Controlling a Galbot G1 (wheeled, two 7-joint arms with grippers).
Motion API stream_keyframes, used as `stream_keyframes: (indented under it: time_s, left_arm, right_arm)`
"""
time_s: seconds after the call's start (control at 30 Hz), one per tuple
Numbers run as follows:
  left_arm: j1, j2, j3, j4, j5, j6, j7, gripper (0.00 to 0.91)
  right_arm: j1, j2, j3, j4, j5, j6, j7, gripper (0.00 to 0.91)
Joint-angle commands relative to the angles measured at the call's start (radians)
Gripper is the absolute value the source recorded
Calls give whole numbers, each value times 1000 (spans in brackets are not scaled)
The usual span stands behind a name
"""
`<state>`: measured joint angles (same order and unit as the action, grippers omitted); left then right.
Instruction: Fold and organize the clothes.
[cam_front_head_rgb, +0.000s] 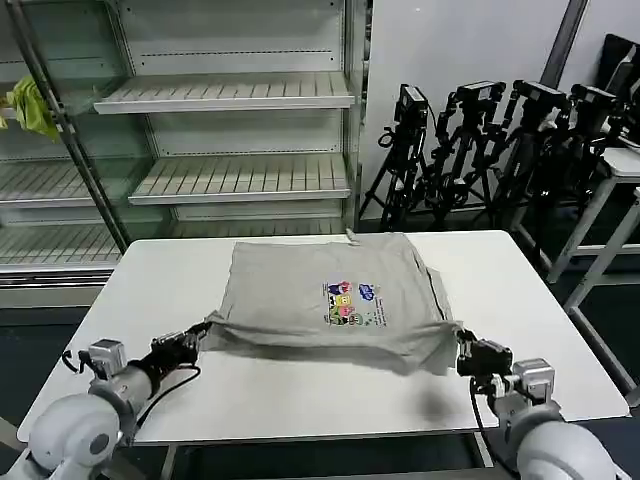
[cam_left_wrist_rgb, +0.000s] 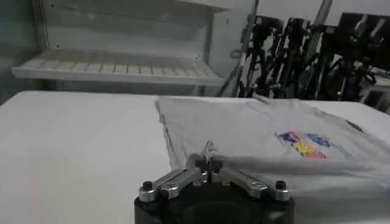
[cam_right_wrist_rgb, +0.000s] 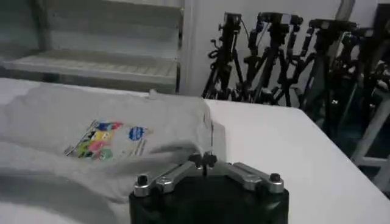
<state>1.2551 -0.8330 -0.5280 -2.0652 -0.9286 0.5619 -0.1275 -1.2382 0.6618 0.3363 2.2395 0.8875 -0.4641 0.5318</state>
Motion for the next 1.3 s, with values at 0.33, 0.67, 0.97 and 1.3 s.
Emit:
stream_keyframes:
  time_s: [0.33, 0.67, 0.97, 1.3]
  left_arm:
    - [-203, 9, 118, 161, 34, -23, 33, 30]
    - [-259, -5, 191, 222, 68, -35, 42, 30]
    - [-304, -27, 242, 272, 96, -42, 47, 30]
    - [-304, -28, 251, 308, 125, -47, 50, 403]
  right_arm:
    - [371, 2, -218, -210, -62, 50, -116, 0]
    - [472, 25, -345, -313, -95, 58, -134, 0]
    - [488, 42, -387, -368, -135, 71, -151, 0]
    - [475, 66, -391, -407, -196, 86, -152, 353]
